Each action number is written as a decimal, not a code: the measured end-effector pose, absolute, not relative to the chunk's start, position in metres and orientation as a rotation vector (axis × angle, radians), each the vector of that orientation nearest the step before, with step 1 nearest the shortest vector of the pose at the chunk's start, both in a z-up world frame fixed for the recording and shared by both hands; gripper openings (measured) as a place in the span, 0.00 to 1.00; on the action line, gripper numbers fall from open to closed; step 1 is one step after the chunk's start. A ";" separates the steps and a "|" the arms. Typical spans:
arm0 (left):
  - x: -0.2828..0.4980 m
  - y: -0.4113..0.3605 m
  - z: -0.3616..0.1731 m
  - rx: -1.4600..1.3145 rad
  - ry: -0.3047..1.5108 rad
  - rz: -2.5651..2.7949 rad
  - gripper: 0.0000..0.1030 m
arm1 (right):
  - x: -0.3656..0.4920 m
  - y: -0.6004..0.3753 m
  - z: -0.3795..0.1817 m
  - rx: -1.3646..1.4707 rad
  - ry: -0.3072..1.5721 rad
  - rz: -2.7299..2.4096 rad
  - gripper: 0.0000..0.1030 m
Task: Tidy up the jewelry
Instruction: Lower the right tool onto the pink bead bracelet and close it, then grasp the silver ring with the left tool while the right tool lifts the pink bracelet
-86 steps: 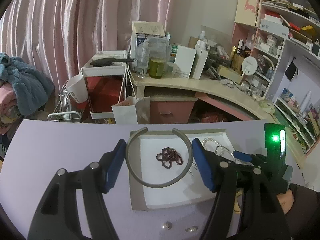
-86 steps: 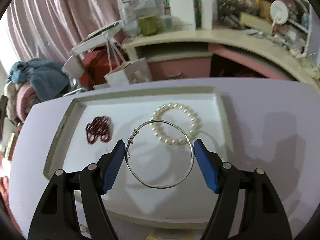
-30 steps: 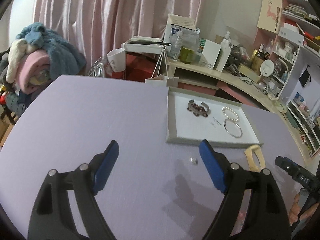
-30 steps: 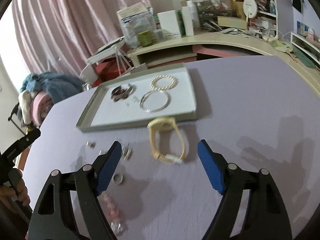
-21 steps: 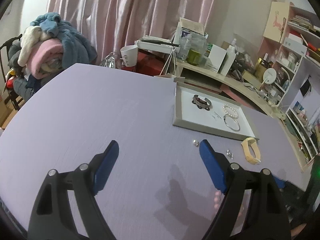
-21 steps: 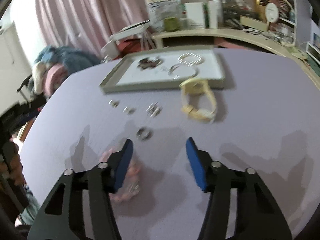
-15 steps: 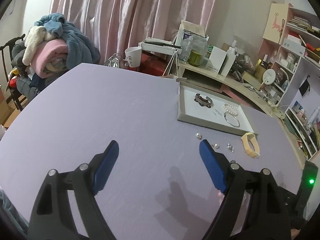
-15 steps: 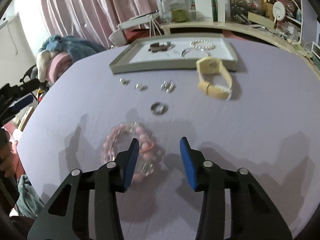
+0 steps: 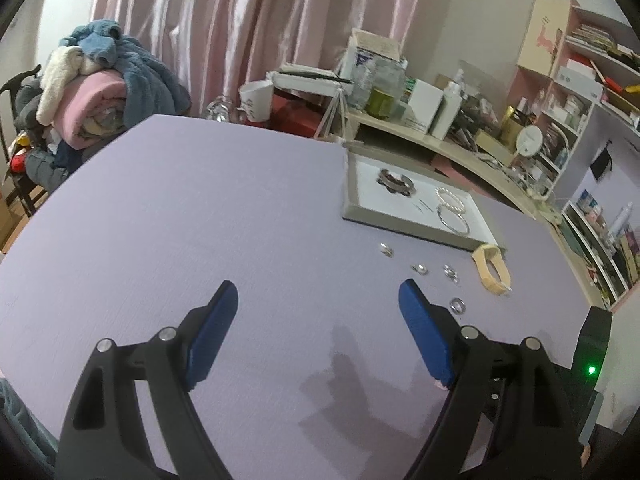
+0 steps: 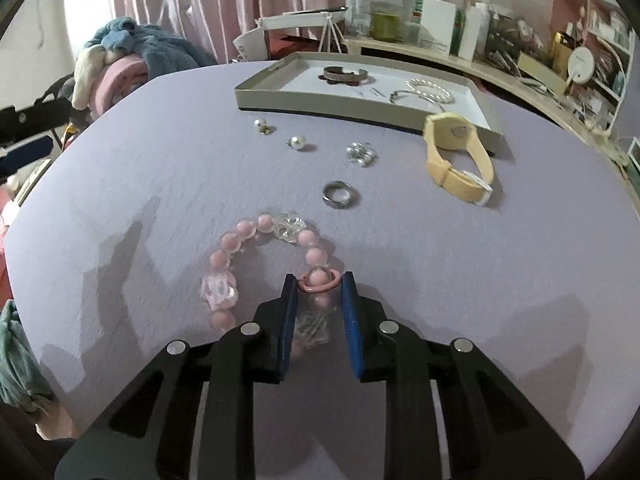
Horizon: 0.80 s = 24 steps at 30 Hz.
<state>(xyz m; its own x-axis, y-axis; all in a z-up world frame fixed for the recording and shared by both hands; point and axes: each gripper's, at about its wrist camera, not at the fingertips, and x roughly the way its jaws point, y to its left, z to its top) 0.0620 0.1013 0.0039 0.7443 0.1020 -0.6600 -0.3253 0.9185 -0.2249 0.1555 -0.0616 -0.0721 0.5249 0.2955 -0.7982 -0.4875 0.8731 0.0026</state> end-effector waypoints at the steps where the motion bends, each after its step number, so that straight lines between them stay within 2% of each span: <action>1: 0.066 0.097 0.003 -0.337 0.702 0.228 0.80 | 0.156 -0.067 -0.072 -0.226 0.908 0.459 0.22; 15: 0.152 -0.006 -0.037 -0.221 0.824 -0.015 0.80 | 0.154 -0.157 -0.040 0.024 0.858 0.338 0.22; 19: 0.171 -0.034 -0.051 -0.156 0.852 -0.046 0.67 | 0.156 -0.169 -0.045 0.047 0.875 0.311 0.22; 24: 0.191 -0.056 -0.069 -0.136 0.899 -0.050 0.57 | 0.156 -0.185 -0.049 0.082 0.892 0.270 0.22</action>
<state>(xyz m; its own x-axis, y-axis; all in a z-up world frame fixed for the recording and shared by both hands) 0.1912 -0.0559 -0.0692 0.6220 -0.1008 -0.7765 -0.0136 0.9901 -0.1395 0.1560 -0.1851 -0.0486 0.5967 0.2662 -0.7570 -0.1983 0.9630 0.1824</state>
